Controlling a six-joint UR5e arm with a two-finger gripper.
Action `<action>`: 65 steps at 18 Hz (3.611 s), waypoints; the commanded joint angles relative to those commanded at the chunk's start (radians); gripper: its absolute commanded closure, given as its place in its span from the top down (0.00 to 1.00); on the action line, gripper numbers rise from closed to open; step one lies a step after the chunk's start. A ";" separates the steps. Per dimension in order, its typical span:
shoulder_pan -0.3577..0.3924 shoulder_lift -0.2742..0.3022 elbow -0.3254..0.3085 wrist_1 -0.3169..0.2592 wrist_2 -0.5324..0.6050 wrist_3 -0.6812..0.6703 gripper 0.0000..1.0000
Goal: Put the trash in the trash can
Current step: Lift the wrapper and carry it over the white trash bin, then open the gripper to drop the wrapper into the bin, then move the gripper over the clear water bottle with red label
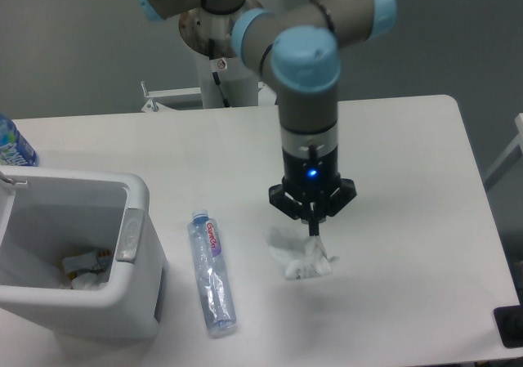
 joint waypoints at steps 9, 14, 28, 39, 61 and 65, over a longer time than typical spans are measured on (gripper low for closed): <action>-0.031 0.123 -0.049 -0.006 -0.263 -0.109 0.00; -0.109 0.196 -0.141 -0.002 -0.306 -0.108 0.00; -0.298 0.114 -0.118 0.052 -0.292 -0.080 1.00; -0.149 0.040 -0.021 0.055 -0.289 -0.155 1.00; -0.093 -0.307 0.006 0.057 0.010 -0.029 1.00; -0.153 -0.348 -0.004 0.057 0.074 -0.033 1.00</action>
